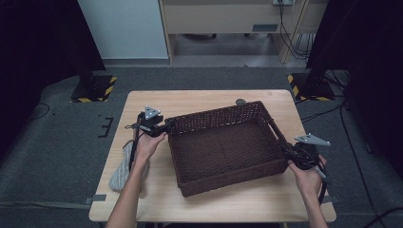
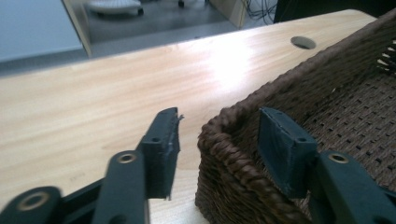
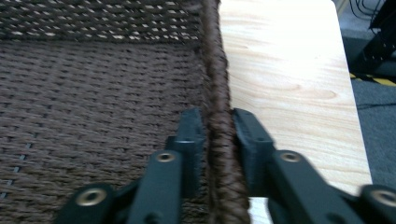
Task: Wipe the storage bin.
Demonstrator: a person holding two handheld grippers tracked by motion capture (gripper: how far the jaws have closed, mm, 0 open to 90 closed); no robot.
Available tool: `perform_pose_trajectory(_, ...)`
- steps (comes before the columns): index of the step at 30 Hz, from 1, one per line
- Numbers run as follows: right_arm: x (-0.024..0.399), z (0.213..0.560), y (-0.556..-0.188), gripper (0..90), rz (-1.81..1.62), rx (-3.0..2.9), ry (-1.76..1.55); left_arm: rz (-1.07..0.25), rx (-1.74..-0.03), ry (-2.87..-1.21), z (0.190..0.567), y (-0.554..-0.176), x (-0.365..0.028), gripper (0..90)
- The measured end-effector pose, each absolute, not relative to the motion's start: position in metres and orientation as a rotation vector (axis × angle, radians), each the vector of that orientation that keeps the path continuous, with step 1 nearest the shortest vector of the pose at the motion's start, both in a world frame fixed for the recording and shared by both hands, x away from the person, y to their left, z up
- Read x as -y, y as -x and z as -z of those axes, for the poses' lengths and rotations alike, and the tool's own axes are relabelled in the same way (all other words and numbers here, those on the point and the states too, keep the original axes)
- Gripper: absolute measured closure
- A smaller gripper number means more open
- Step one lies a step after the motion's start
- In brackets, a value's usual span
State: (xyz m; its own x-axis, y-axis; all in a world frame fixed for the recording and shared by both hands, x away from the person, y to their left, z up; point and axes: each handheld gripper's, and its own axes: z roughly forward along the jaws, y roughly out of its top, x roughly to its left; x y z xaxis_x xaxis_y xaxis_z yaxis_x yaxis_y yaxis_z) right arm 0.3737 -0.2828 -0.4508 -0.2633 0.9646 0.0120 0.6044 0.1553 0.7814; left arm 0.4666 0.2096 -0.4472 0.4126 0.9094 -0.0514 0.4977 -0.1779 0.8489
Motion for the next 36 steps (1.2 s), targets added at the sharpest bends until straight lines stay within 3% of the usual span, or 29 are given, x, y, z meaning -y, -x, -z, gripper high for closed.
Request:
perform_pose_trajectory(4, 0.284, 0.453, -0.378, 78.7, -0.935, -1.939, -1.514, -0.609, -1.178, -1.836, 0.448, -0.464, -0.207, 56.4)
perform_pose_trajectory(10, 0.284, 0.453, -0.39, 76.2, -0.882, -1.927, -1.501, -0.574, -1.17, -1.849, 0.446, -0.454, -0.21, 56.3)
perform_pose_trajectory(16, 0.285, 0.453, -0.393, 54.7, -0.89, -1.86, -1.49, -0.584, -1.183, -1.804, 0.448, -0.441, -0.215, 55.7)
perform_pose_trajectory(20, 0.284, 0.447, -0.385, 49.7, -0.934, -1.849, -1.473, -0.589, -1.2, -1.788, 0.448, -0.432, -0.216, 55.5)
perform_pose_trajectory(23, 0.284, 0.441, -0.379, 50.6, -0.964, -1.853, -1.456, -0.591, -1.208, -1.78, 0.448, -0.425, -0.216, 55.2)
perform_pose_trajectory(27, 0.282, 0.438, -0.375, 61.5, -0.929, -1.863, -1.437, -0.58, -1.213, -1.749, 0.449, -0.414, -0.219, 54.2)
perform_pose_trajectory(36, 0.281, 0.44, -0.389, 72.1, -0.88, -1.841, -1.46, -0.597, -1.19, -1.762, 0.446, -0.41, -0.224, 49.2)
